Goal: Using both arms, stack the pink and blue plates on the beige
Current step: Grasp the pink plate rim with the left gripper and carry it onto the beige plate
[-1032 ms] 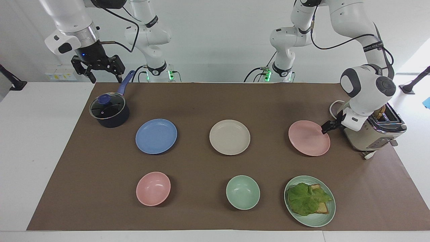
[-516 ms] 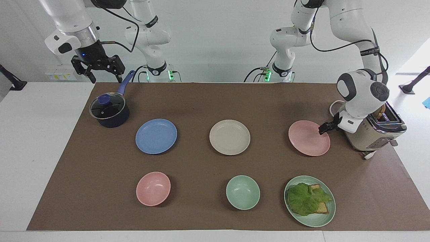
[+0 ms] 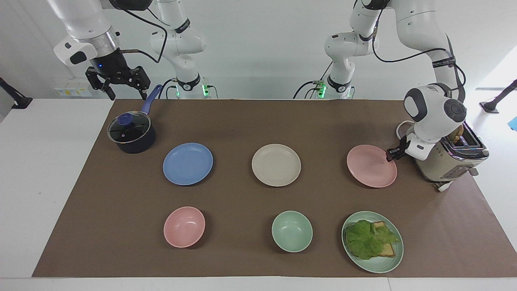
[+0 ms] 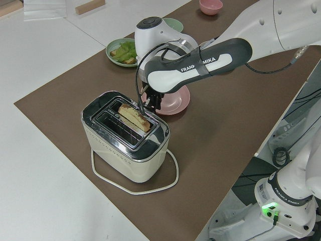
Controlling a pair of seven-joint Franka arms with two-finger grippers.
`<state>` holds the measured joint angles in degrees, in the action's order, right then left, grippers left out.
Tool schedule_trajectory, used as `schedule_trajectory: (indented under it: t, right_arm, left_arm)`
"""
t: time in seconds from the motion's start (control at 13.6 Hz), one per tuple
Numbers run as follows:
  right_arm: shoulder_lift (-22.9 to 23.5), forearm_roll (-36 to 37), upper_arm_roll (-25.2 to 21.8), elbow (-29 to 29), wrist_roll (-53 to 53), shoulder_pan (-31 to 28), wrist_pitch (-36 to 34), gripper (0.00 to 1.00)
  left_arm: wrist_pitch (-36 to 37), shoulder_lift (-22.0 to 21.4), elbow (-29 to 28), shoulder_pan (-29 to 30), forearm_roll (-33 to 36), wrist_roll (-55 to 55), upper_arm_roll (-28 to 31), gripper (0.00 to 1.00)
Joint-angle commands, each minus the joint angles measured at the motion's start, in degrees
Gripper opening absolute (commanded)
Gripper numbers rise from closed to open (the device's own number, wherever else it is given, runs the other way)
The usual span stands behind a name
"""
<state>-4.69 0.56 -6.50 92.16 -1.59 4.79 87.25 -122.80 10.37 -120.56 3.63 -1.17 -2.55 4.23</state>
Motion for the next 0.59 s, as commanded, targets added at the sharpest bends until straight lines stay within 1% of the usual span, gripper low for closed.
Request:
schedule_trajectory:
  t: [0.0,0.29,0.37,0.44,0.52]
  right_arm:
    - [-0.06,-0.12,0.44,-0.05,-1.04,-0.74,0.20,1.00]
    - [-0.06,-0.12,0.44,-0.05,-1.04,-0.74,0.20,1.00]
    - [-0.06,-0.12,0.44,-0.05,-1.04,-0.74,0.20,1.00]
    - [-0.06,-0.12,0.44,-0.05,-1.04,-0.74,0.20,1.00]
    - [-0.06,-0.12,0.44,-0.05,-1.04,-0.74,0.20,1.00]
  left_arm:
    - [-0.78,-1.58,-2.30,-0.03,0.73,-1.66,-0.10,0.39]
    - [-0.69,-1.76,-2.74,-0.03,0.73,-2.19,-0.10,0.39]
    - [-0.43,-1.76,-2.75,-0.11,0.73,-2.19,-0.10,0.28]
    - [-0.08,-1.76,-2.66,-0.03,0.73,-2.11,-0.10,0.11]
    - [0.01,-1.67,-2.40,-0.11,0.73,-2.02,-0.10,0.00]
